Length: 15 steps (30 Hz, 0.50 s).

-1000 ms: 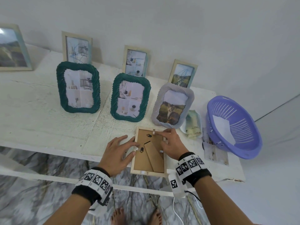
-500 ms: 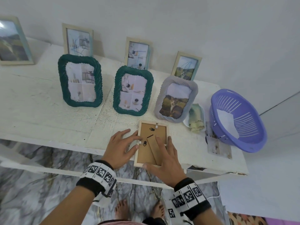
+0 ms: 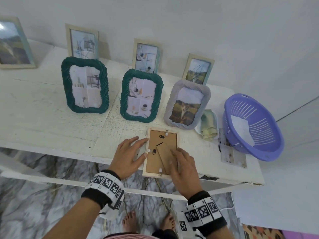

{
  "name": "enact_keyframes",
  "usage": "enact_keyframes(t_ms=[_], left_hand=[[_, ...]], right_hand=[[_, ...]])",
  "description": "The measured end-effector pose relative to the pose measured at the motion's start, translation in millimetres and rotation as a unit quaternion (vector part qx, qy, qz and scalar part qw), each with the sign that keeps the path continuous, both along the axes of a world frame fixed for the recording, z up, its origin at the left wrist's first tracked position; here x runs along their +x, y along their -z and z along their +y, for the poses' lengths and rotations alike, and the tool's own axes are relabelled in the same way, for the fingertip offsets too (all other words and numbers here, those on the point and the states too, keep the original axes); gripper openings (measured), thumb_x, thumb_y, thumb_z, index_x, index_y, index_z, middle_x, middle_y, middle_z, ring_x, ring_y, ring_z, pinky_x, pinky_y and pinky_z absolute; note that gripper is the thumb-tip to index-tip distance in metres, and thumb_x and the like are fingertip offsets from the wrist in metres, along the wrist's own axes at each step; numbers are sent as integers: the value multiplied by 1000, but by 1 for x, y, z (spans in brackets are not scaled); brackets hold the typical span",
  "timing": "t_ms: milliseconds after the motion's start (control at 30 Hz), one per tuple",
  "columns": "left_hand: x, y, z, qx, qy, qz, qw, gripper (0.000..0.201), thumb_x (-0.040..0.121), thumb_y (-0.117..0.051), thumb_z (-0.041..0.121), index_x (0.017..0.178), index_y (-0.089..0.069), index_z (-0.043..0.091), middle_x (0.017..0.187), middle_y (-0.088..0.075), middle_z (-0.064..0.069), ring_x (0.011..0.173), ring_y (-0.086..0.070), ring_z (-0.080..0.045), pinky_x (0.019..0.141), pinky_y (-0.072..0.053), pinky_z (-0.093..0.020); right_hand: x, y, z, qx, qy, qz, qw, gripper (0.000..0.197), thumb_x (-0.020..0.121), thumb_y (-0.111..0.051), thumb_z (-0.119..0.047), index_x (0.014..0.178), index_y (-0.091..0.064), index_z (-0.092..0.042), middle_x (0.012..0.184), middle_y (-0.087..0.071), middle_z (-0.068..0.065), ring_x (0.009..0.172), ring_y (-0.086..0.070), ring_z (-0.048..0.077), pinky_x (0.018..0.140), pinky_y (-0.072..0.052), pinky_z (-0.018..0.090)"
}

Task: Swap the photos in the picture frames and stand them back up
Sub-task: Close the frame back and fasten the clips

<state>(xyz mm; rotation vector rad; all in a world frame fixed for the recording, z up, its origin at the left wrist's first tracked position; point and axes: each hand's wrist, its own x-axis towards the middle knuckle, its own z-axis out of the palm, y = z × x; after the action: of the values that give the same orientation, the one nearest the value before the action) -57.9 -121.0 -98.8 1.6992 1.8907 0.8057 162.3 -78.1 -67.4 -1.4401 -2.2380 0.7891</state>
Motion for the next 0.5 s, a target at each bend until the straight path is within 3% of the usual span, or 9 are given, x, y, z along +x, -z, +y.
enact_keyframes(t_ms=[100,167,233,300,367,433,500], left_hand=[[7,-12,-2,-9,0,-163,987,44,92,-48,39,134,-39,45,134,-53,9,134,-43,-10,113,-31,-31],[14,-26,-4,1,-14,-280,960,45,98,-49,12,133,-44,39,138,-53,10,131,-46,-1,108,-38,-21],[20,-42,-4,30,-44,-357,933,46,99,-40,-3,132,-49,28,138,-55,10,127,-50,1,98,-46,-16],[25,-56,-1,54,-66,-411,908,41,101,-35,-3,131,-52,19,134,-58,8,122,-57,-9,90,-49,-17],[32,-69,4,69,-60,-442,892,38,104,-31,0,131,-52,16,132,-61,3,117,-62,-18,91,-50,-21],[40,-79,8,69,-29,-465,882,36,106,-29,4,133,-50,14,133,-61,-2,119,-61,-20,93,-50,-24],[48,-87,12,45,16,-477,877,36,106,-30,7,137,-47,11,133,-61,-5,119,-61,-19,96,-49,-25]], right_hand=[[-3,1,-4,-3,11,17,1000,49,89,-43,-42,133,-53,-21,137,-50,2,119,-45,21,103,-37,31],[-4,-4,-3,-29,24,52,998,58,86,-40,-56,132,-53,-23,132,-54,-3,117,-49,16,101,-42,34],[-4,-13,-1,-78,33,95,992,66,82,-42,-67,133,-51,-27,128,-57,-6,115,-54,10,97,-48,36],[-2,-24,3,-129,30,118,984,71,79,-42,-76,136,-46,-34,130,-58,-7,115,-56,7,98,-48,36],[1,-36,7,-173,24,126,977,69,81,-42,-78,138,-42,-37,131,-58,-7,117,-55,5,97,-48,31],[5,-48,12,-192,29,144,970,58,84,-44,-71,133,-46,-39,126,-61,-9,113,-57,-1,89,-47,20],[10,-57,16,-189,51,166,967,52,82,-48,-69,126,-48,-42,117,-64,-10,105,-60,-4,84,-49,19]])
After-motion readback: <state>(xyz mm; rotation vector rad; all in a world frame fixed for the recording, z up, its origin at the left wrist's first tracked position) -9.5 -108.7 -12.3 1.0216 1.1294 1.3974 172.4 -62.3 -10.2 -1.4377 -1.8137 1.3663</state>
